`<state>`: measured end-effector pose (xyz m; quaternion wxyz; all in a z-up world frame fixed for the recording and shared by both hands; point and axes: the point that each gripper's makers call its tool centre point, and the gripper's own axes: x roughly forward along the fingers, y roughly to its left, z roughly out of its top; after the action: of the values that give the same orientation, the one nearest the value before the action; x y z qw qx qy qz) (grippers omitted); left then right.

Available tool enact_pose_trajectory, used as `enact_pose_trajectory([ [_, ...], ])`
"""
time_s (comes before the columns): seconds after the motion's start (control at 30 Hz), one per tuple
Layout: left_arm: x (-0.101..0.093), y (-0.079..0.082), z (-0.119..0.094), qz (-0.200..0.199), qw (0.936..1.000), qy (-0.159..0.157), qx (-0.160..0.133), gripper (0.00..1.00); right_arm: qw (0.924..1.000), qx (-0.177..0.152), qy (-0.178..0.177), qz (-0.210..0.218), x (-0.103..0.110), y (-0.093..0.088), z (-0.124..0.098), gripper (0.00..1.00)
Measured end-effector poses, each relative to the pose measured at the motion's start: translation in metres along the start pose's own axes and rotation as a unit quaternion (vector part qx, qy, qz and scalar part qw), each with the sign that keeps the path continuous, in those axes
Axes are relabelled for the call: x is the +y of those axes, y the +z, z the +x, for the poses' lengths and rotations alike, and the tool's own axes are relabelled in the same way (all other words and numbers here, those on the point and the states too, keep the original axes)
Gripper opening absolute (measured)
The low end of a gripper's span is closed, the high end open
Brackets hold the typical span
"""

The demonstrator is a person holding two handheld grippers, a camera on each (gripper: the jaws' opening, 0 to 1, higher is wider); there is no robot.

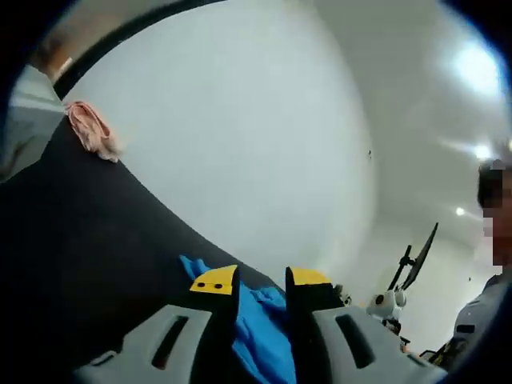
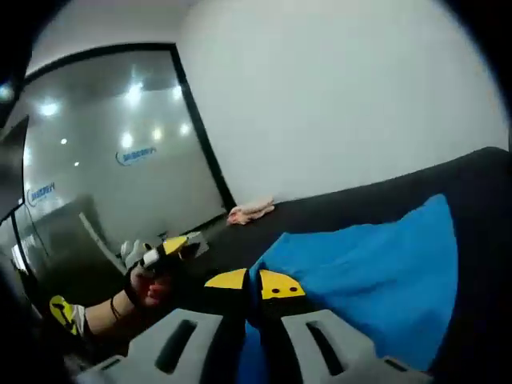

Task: Spread out the cloth and fold it

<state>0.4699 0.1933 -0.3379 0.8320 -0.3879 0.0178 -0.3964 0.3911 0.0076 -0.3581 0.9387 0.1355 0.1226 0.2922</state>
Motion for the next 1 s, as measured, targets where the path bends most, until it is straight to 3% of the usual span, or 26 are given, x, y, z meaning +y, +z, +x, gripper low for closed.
enact_pose_trajectory([
  [0.1,0.000,-0.001,0.001,-0.005,1.0000,0.004,0.000,0.21,0.9944,0.097,-0.015,-0.038,-0.007,-0.058,0.006,0.03],
  [0.17,0.000,-0.008,0.005,0.004,0.9998,0.012,0.014,0.21,0.9916,0.112,-0.022,-0.061,-0.012,-0.073,0.005,0.03],
  [0.2,0.000,-0.012,0.006,0.013,0.9995,0.016,0.024,0.21,0.9934,0.071,-0.009,-0.090,-0.007,-0.063,0.006,0.03],
  [0.37,-0.002,-0.035,0.013,0.065,0.9944,0.020,0.080,0.21,0.9933,0.082,0.002,-0.082,0.003,-0.065,-0.001,0.14],
  [0.43,-0.004,-0.038,0.015,0.074,0.9934,0.020,0.085,0.21,0.9922,0.081,0.005,-0.095,0.005,-0.064,-0.002,0.17],
  [0.47,-0.003,-0.038,0.014,0.075,0.9932,0.019,0.087,0.21,0.9896,0.074,0.003,-0.123,0.005,-0.060,-0.005,0.17],
  [0.53,-0.001,-0.037,0.013,0.075,0.9933,0.021,0.085,0.21,0.9823,0.060,-0.020,-0.176,0.001,-0.047,-0.015,0.17],
  [0.6,-0.001,-0.035,0.012,0.070,0.9942,0.020,0.079,0.21,0.9686,0.047,-0.055,-0.238,-0.005,-0.029,-0.027,0.19],
  [0.67,0.001,-0.031,0.011,0.063,0.9951,0.019,0.074,0.21,0.9575,0.052,-0.070,-0.275,-0.007,-0.023,-0.031,0.22],
  [0.77,0.002,-0.029,0.011,0.056,0.9959,0.017,0.069,0.21,0.9564,0.061,-0.064,-0.278,0.005,-0.033,-0.029,0.26],
  [0.87,0.002,-0.028,0.010,0.058,0.9957,0.015,0.070,0.21,0.9408,0.090,-0.084,-0.316,0.002,-0.051,-0.025,0.25],
  [1.0,0.002,-0.028,0.009,0.060,0.9954,0.012,0.073,0.21,0.9198,0.087,-0.116,-0.365,-0.004,-0.054,-0.026,0.22],
])
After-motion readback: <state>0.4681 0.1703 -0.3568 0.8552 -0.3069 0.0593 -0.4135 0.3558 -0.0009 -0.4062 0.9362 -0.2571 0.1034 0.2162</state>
